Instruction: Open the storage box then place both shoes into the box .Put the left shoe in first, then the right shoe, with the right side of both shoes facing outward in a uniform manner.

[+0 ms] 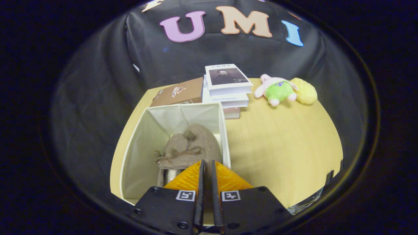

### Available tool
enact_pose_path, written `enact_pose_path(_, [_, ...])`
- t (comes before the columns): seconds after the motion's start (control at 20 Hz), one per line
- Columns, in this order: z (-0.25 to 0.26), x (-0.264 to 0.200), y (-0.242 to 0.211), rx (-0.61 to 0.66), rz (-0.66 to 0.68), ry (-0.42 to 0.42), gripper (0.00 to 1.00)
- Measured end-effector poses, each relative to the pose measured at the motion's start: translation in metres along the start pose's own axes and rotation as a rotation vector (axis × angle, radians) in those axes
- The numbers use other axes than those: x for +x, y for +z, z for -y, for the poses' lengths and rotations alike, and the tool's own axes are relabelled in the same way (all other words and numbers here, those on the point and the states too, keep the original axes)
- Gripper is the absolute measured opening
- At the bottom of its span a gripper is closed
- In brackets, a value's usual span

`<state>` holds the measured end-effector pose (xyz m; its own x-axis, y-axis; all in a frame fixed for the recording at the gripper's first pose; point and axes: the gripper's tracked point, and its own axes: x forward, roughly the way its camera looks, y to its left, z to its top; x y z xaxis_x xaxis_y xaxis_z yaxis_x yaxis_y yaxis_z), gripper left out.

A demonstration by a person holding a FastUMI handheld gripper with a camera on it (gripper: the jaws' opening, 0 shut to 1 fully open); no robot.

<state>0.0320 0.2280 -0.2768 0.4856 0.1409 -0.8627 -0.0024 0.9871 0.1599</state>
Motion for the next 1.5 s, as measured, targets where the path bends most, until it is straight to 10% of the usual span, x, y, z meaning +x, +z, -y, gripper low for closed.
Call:
enact_pose_path(0.4, [-0.029,-0.033,0.02,-0.036,0.124,0.164,1.0])
enact_pose_path(0.85, [0.008,-0.114,0.076,-0.143,0.476,0.244,1.0])
enact_pose_path(1.5, [0.181,-0.2,0.103,-0.103,0.757,0.091,0.99])
